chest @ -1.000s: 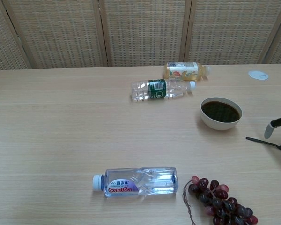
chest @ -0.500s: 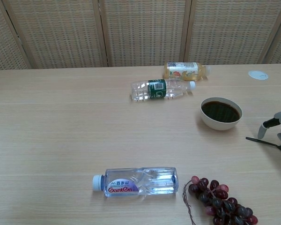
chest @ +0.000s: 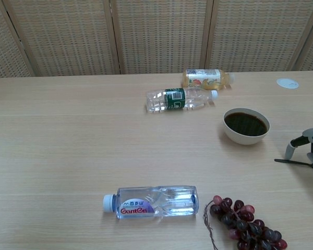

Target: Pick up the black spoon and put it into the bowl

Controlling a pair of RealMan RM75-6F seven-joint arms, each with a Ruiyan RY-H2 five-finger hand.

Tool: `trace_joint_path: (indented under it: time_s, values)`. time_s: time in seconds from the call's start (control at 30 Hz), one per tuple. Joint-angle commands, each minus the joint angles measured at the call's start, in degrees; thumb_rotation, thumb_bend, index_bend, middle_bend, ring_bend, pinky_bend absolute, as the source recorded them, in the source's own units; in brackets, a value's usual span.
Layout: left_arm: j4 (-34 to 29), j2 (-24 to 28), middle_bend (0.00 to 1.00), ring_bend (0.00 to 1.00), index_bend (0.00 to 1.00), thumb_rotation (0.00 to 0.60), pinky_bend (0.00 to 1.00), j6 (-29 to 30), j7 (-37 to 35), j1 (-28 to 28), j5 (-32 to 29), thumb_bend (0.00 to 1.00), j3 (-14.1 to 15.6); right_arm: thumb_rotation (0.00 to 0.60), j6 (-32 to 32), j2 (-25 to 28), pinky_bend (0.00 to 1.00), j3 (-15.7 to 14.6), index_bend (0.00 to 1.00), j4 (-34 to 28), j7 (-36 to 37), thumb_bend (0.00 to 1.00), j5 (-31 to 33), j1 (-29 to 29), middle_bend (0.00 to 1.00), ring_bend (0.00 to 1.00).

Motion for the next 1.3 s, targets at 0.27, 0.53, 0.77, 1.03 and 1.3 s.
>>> trace_joint_path:
  time_s: [0.27, 0.53, 0.77, 1.03, 1.3]
  values:
    - [0.05, -0.15, 0.00, 0.00, 0.00, 0.600, 0.00, -0.28, 0.15, -0.16, 0.10, 0.36, -0.02, 0.600, 0.52, 2.48, 1.00, -1.92, 0.29, -4.79, -0.08, 0.94, -1.64, -0.83, 0.92, 0.97]
    - [-0.12, -0.27, 0.00, 0.00, 0.00, 0.600, 0.00, -0.45, 0.48, -0.44, 0.41, 0.36, -0.08, 0.600, 2.75, 4.18, 1.00, -2.91, 0.30, -7.58, 0.31, 0.94, -3.72, -2.21, 0.92, 0.97]
    - [-0.48, -0.34, 0.00, 0.00, 0.00, 0.600, 0.00, -0.62, 0.78, -0.76, 0.69, 0.36, -0.14, 0.600, 9.04, 5.16, 1.00, -0.88, 0.35, -9.22, 3.84, 0.66, -9.07, -4.59, 0.86, 0.97]
    - [-0.37, -0.35, 0.00, 0.00, 0.00, 0.600, 0.00, -0.63, 0.60, -0.60, 0.49, 0.36, -0.05, 0.600, 19.51, 1.89, 1.00, 1.02, 0.56, -5.50, 5.21, 0.35, -14.81, -8.13, 0.79, 0.87]
    - [-0.31, -0.02, 0.00, 0.00, 0.00, 0.600, 0.00, -0.09, 0.27, -0.29, 0.45, 0.36, -0.11, 0.600, 24.35, -3.32, 1.00, 0.53, 0.56, 3.28, 8.12, 0.35, -22.95, -9.38, 0.84, 0.87]
